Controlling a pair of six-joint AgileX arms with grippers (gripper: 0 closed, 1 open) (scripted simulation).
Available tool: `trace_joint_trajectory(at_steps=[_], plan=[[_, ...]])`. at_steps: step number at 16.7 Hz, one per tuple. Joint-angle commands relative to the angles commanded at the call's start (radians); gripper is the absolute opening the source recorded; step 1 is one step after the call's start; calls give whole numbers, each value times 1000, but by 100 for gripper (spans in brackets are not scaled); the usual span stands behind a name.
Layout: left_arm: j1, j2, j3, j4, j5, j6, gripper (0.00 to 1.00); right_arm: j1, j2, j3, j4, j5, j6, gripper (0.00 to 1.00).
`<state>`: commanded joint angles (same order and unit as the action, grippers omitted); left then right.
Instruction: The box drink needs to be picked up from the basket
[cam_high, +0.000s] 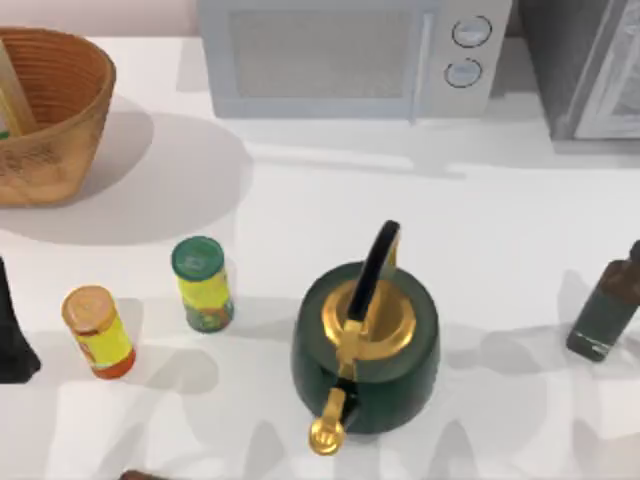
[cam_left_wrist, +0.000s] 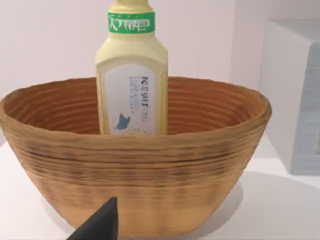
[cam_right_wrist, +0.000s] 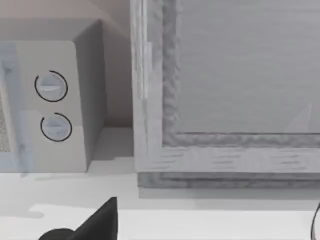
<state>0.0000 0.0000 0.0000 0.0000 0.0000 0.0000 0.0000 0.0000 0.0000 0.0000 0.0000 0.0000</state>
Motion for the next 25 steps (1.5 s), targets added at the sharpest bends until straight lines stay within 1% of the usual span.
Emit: trace_joint_trajectory(at_steps=[4,8,12,21,25], plan=[[4,30,7,17,3,-1,100,0,0,0,0,0,0,100],[24,213,63,134,21,-1,100,0,0,0,0,0,0,100],[52,520,167,334,55,5,100,0,0,0,0,0,0,100],[122,1298,440,860,146,11,100,0,0,0,0,0,0,100],[151,1596,539,1055,179,12,100,0,0,0,0,0,0,100]])
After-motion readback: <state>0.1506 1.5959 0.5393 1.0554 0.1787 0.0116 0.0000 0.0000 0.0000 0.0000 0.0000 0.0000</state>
